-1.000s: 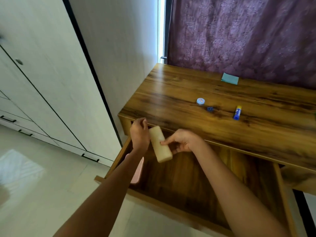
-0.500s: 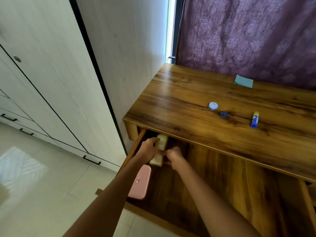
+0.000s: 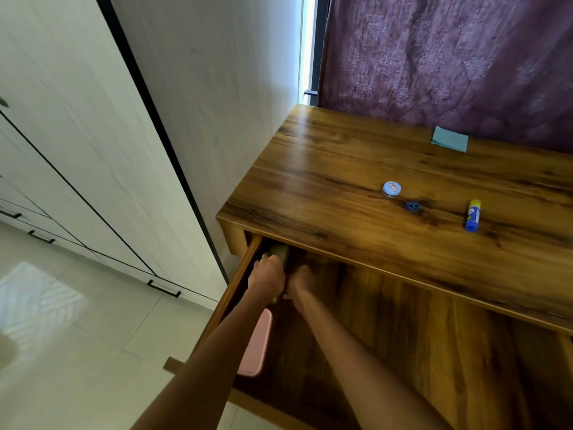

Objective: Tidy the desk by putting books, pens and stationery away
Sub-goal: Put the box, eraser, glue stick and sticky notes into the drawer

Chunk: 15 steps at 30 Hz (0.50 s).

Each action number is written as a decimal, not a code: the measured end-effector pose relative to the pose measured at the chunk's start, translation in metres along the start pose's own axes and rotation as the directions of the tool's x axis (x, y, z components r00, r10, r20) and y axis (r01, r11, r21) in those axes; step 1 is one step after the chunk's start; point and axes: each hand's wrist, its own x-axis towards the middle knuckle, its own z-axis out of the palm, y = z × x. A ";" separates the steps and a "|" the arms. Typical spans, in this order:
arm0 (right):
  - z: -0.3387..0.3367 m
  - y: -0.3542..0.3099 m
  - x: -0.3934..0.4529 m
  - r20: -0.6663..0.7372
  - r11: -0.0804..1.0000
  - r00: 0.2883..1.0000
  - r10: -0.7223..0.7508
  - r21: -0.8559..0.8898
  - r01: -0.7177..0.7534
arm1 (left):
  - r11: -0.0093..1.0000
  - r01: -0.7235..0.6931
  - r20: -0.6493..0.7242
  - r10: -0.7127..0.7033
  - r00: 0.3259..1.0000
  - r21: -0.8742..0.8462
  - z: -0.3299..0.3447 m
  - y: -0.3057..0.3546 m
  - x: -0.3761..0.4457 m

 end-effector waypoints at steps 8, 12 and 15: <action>-0.024 -0.019 -0.002 -0.077 0.978 0.989 -0.127 -0.177 0.112 | 0.977 -0.116 -0.364 0.044 0.930 -0.178 -0.018 0.021 -0.019; -0.070 -0.051 -0.029 -0.080 0.983 0.982 -0.171 -0.082 0.165 | 0.931 -0.321 -0.521 0.190 0.832 -0.173 -0.029 0.050 -0.026; -0.112 -0.065 -0.027 -0.196 0.974 0.954 -0.225 -0.078 0.214 | 0.902 -0.400 -0.482 0.282 0.830 -0.162 -0.035 0.089 -0.028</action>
